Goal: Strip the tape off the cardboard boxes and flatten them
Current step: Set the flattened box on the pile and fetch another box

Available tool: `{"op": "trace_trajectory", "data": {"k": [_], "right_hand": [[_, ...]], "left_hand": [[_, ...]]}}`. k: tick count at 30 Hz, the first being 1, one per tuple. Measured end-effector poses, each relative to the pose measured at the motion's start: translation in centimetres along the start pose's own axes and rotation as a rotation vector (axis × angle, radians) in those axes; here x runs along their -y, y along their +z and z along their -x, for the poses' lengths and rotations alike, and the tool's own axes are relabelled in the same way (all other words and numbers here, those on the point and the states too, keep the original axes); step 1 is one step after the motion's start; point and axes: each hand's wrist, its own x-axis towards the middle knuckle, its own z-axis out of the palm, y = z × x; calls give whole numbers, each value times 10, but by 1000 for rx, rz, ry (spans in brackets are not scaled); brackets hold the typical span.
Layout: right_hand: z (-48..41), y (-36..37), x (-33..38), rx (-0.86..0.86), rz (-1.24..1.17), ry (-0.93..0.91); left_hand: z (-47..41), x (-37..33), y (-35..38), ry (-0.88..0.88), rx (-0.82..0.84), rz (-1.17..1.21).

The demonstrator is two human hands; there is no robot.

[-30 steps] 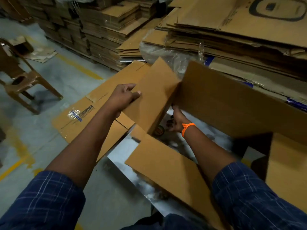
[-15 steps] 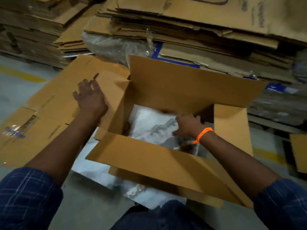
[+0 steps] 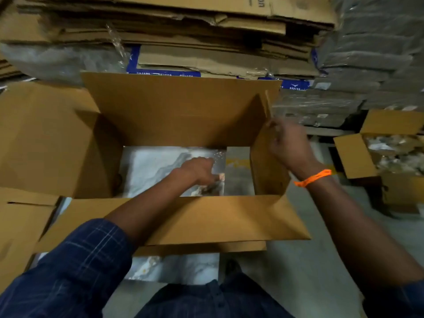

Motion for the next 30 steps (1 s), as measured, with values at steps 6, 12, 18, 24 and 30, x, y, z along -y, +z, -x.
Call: {"op": "trace_trajectory", "data": {"k": [6,12,18,24,30], "right_hand": [[1,-29,-125,-81,-484,544],[-21,33,-141,469,260,385],[-113,33,-78,328,-426,197],[-150,66,-113,278,-410,55],[-121,57,-110,291,-447,-48]], "left_hand": [[8,7,-12,-31,-62,62],[23,8,-10,-113,-90,94],[79,29,-19,-351,-295,129],[181,3,72,-856,-920,190],[168,-42,97,-935,-1245,1239]]}}
